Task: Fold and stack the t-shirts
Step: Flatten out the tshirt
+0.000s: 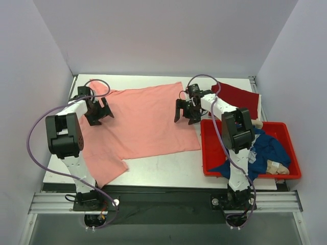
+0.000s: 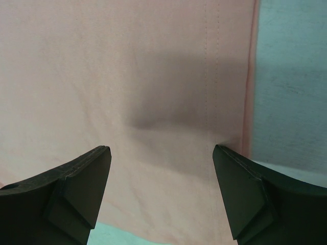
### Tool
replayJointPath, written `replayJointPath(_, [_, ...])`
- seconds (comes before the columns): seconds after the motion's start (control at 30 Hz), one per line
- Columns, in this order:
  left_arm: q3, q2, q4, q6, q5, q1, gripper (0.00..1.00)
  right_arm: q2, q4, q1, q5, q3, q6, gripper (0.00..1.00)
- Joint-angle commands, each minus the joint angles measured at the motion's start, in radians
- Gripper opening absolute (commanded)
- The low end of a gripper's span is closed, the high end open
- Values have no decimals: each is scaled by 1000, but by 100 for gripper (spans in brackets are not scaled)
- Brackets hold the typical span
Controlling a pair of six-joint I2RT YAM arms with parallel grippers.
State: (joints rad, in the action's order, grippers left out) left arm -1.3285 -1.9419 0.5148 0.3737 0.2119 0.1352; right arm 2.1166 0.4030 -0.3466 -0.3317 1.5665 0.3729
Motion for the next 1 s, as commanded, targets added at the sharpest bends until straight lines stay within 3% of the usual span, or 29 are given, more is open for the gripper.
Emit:
replayJointPath(0.0, [-81,-121,-53,-48,23,-20,96,48,131,8,105,58,4,84])
replayJointPath(0.23, [-314,-250,13,-99,8,-86,95,59,198,35,168,122,3,84])
replayJointPath(0.4, [-420,-250,71,-93,-34,-108,95,60,235,38,157,185,-28,86])
replayJointPath(0.73, [-333,33,119,-116,-75,-102,97,-1,255,5,72,248,-48,86])
replayJointPath(0.97, [-187,67,128,-84,0,-42,97,8,254,-74,45,199,-54,86])
